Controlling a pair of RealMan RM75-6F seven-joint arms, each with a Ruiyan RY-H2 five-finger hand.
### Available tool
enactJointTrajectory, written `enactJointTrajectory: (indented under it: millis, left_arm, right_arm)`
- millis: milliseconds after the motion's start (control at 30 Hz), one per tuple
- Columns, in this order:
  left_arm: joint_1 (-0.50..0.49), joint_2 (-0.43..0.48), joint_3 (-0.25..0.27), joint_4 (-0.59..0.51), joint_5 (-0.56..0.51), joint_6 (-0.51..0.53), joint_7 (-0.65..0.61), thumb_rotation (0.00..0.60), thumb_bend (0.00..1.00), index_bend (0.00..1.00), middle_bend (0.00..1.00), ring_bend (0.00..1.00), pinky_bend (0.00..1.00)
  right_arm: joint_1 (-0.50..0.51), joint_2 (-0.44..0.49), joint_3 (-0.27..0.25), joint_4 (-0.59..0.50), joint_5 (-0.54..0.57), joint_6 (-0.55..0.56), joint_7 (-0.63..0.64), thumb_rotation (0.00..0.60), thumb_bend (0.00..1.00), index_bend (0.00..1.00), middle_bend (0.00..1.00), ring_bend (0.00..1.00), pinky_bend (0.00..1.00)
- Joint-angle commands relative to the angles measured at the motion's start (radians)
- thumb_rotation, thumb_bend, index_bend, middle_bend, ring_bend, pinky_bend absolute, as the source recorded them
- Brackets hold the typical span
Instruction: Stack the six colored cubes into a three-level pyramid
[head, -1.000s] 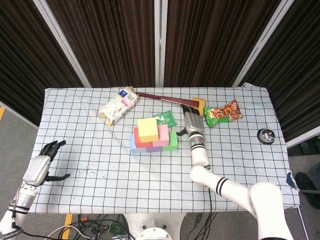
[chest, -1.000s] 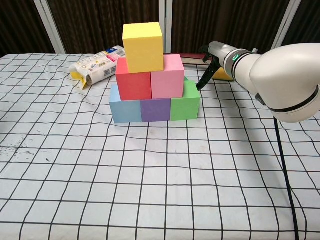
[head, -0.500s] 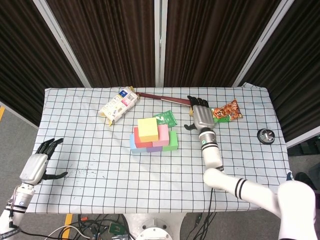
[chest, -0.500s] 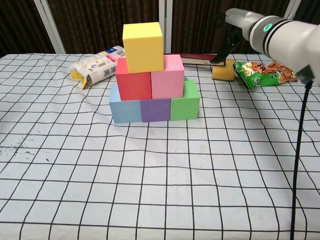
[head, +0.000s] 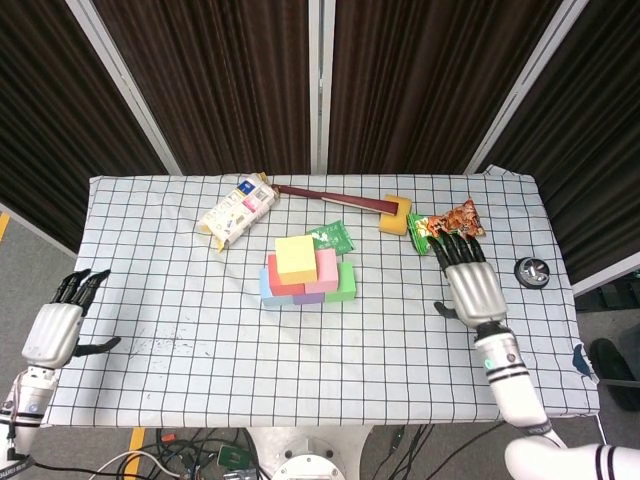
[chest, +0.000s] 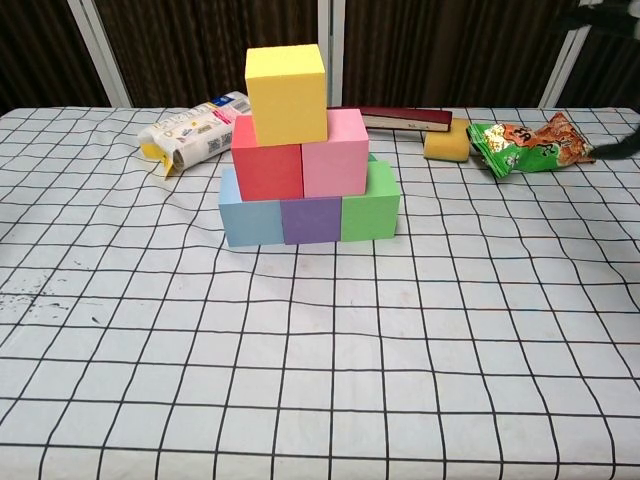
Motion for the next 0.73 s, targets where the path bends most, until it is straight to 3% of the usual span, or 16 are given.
enactJointTrajectory:
  millis: [33, 333, 500, 733]
  left_arm:
    - [0.02, -0.002, 0.007, -0.003, 0.022, 0.04, 0.05, 0.6, 0.0, 0.06, 0.11, 0.02, 0.07]
    - [0.084, 0.037, 0.053, -0.064, 0.045, 0.094, 0.168, 0.6, 0.0, 0.06, 0.11, 0.02, 0.07]
    - [0.109, 0.053, 0.073, -0.096, 0.058, 0.108, 0.175, 0.6, 0.0, 0.06, 0.11, 0.02, 0.07]
    - [0.118, 0.049, 0.07, -0.107, 0.071, 0.121, 0.176, 0.6, 0.0, 0.06, 0.11, 0.02, 0.07]
  right_arm:
    - [-0.13, 0.039, -0.108, -0.009, -0.125, 0.116, 0.057, 0.6, 0.08, 0.0, 0.0, 0.0, 0.0]
    - [-0.326, 0.024, -0.207, 0.145, -0.297, 0.25, 0.263, 0.6, 0.08, 0.0, 0.0, 0.0, 0.0]
    - [-0.4, 0.004, -0.21, 0.202, -0.349, 0.317, 0.313, 0.6, 0.08, 0.0, 0.0, 0.0, 0.0]
    - [-0.431, 0.013, -0.182, 0.208, -0.363, 0.309, 0.346, 0.6, 0.08, 0.0, 0.0, 0.0, 0.0]
